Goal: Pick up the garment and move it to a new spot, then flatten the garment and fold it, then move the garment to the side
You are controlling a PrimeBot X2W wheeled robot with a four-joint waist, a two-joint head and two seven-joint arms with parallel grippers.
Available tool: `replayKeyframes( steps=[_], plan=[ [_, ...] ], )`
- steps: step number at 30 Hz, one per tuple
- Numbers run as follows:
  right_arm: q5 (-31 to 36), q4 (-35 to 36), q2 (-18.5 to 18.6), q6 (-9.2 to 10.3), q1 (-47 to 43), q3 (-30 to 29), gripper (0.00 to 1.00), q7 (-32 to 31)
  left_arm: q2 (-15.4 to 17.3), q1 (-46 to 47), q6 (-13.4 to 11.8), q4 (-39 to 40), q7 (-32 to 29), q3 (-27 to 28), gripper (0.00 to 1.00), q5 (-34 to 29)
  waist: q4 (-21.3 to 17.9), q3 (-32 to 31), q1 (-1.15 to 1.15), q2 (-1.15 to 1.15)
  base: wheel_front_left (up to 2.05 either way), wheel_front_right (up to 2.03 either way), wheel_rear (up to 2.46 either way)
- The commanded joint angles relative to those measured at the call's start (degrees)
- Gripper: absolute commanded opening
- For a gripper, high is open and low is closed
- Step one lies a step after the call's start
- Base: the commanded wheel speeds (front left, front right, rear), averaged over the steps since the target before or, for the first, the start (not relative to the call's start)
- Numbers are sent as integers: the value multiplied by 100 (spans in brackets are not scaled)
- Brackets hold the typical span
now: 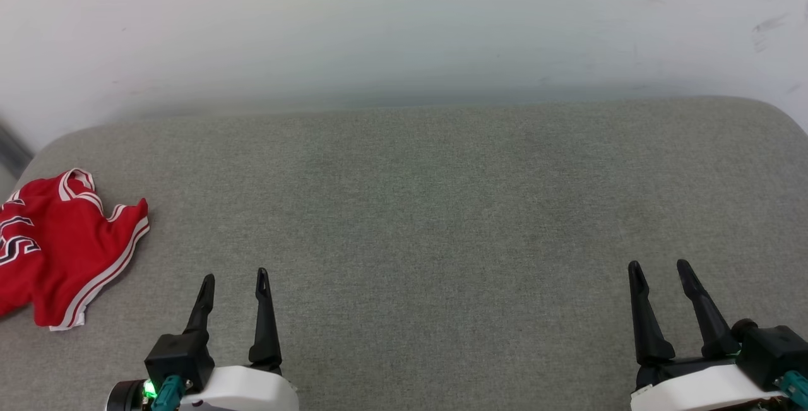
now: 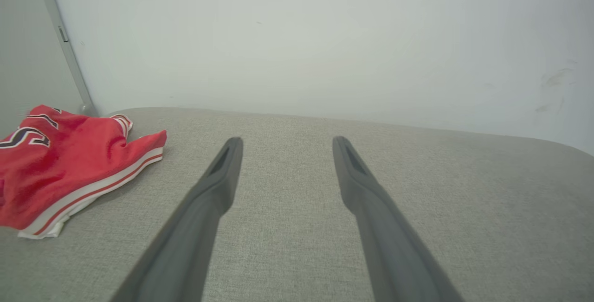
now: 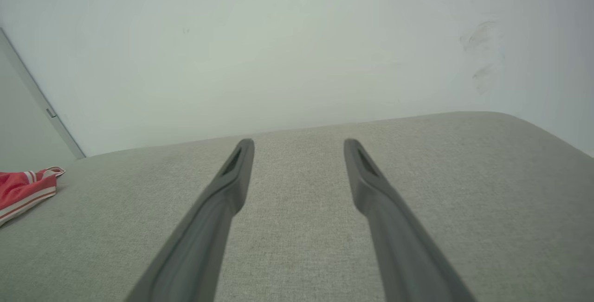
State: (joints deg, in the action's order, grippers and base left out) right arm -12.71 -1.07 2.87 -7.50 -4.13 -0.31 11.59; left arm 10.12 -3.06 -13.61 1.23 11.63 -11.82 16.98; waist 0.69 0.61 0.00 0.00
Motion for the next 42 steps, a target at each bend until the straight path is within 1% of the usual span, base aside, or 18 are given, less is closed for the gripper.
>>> replayKeyframes(
  steps=[1,10,24,31,42],
  plan=[
    [108,71,2,2,-57,1,100,49,-18,-30,31,60,40,17,100,-118,-2,-2,0,0,0,0,0],
    [185,125,1,2,-122,-40,100,156,-175,-143,155,95,147,173,100,-512,-1,-13,0,0,0,0,0],
    [469,164,0,2,-219,47,100,309,-437,-300,490,37,303,458,100,-1110,0,-17,0,0,0,0,0],
    [547,116,0,2,-260,6,100,369,-536,-351,605,-1,372,575,100,-1419,6,-4,0,0,0,0,0],
    [398,37,0,2,-261,-2,100,363,-638,-352,790,-92,360,758,100,-1453,11,6,0,0,0,0,0]
  ],
)
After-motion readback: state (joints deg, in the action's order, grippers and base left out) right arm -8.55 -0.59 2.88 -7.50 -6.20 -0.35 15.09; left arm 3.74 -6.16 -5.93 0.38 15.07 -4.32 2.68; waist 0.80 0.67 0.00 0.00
